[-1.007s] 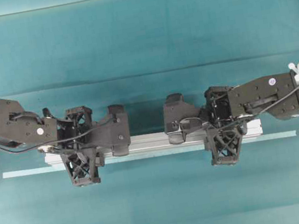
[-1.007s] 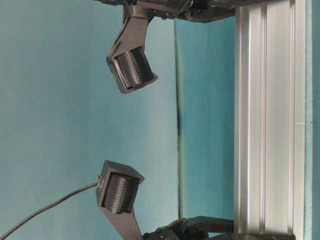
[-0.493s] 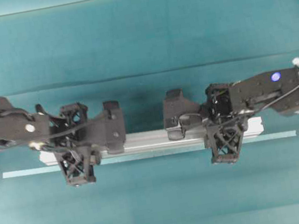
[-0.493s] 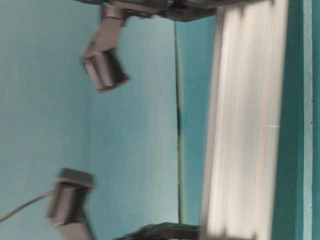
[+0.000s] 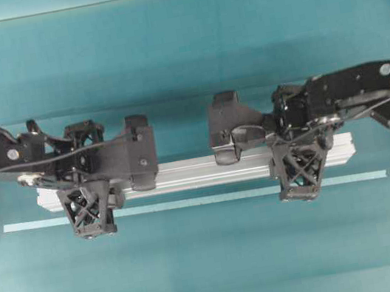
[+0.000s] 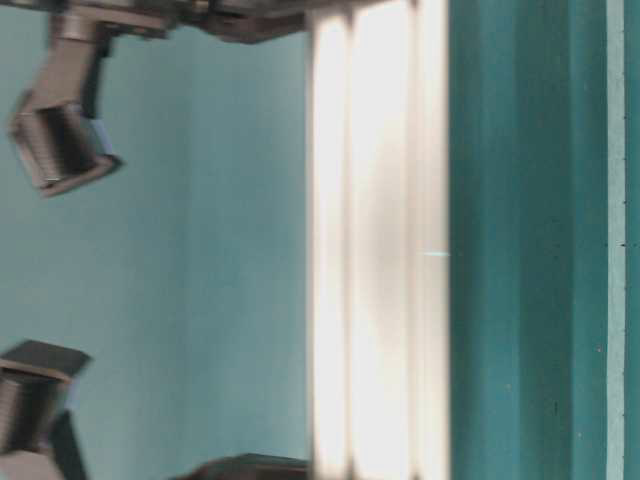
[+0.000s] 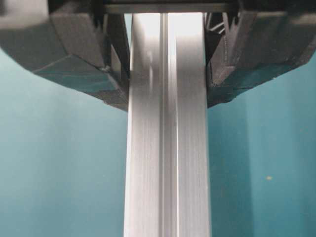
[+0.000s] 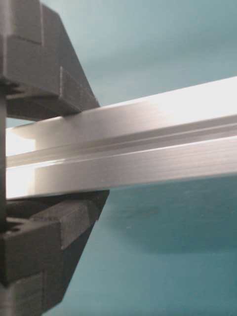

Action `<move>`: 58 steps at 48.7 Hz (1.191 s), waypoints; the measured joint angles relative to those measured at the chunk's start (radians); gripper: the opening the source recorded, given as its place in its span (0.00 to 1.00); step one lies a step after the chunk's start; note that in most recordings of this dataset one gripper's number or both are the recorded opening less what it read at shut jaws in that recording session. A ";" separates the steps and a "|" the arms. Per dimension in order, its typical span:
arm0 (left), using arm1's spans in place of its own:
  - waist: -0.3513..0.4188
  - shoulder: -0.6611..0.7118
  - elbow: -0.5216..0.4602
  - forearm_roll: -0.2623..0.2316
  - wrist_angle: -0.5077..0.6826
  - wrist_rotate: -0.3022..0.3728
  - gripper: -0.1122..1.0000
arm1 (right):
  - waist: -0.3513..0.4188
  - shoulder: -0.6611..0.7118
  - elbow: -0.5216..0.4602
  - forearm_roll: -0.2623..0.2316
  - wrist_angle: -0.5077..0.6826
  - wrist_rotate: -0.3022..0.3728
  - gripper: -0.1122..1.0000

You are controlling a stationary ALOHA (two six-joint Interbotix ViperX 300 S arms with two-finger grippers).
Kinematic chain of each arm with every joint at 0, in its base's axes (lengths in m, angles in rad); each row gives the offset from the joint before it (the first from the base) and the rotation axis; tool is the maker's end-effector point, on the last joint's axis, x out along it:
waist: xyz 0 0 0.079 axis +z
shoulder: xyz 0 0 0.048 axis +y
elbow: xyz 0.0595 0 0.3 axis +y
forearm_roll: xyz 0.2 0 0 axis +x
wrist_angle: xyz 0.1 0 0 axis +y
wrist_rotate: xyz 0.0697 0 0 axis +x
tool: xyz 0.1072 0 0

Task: Lift the metal rail with both hands.
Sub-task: 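Lift the rail with both grippers off the table, then raise the held rail higher with both grippers, keeping it level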

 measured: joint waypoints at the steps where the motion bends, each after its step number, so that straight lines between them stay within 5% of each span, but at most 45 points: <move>1: 0.000 0.000 -0.009 -0.002 0.012 0.000 0.43 | 0.000 -0.002 -0.008 0.002 0.014 0.002 0.50; 58: 0.002 -0.018 -0.376 0.000 0.430 -0.002 0.43 | -0.012 -0.009 -0.365 0.003 0.469 0.000 0.50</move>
